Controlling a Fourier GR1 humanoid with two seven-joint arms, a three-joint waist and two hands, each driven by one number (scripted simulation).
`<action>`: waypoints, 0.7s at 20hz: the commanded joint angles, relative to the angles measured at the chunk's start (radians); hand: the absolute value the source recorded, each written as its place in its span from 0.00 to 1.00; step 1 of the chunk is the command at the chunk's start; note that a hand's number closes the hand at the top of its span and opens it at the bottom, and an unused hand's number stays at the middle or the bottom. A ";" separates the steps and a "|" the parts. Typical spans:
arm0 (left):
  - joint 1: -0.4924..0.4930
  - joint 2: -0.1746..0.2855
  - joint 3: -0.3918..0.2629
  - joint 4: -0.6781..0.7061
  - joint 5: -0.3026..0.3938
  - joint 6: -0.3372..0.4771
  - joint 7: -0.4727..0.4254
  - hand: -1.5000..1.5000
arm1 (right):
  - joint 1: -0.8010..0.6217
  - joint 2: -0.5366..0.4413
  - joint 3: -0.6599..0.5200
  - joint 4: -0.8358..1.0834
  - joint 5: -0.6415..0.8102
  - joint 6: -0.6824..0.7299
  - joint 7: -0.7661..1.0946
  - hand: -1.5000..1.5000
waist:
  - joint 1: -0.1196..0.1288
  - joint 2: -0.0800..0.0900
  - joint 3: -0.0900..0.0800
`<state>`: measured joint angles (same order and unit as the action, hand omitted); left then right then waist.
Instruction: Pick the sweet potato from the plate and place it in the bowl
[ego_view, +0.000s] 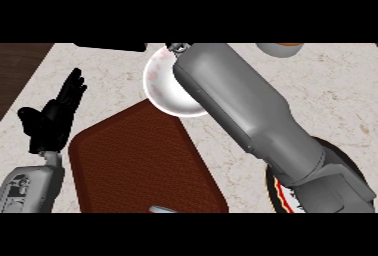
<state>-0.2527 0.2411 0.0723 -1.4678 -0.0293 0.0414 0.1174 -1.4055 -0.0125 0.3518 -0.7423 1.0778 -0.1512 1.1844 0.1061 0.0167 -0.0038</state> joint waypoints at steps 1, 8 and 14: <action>0.010 0.025 0.028 -0.014 0.011 -0.005 0.017 0.50 | 0.024 0.012 -0.026 0.058 0.004 -0.187 0.134 1.00 | -0.026 -0.001 0.002; -0.009 -0.013 0.006 -0.024 -0.019 0.039 0.031 0.50 | 0.068 0.012 -0.082 0.156 -0.009 -0.327 0.027 1.00 | -0.046 0.000 0.003; 0.051 0.003 0.025 -0.078 0.003 0.018 0.024 0.50 | 0.079 -0.002 -0.202 0.326 0.018 -0.449 -0.132 1.00 | -0.046 0.003 0.003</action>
<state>-0.2118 0.2476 0.0973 -1.5220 -0.0265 0.0561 0.1368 -1.3234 -0.0112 0.2015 -0.5037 1.0973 -0.4734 1.0256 0.0598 0.0183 -0.0008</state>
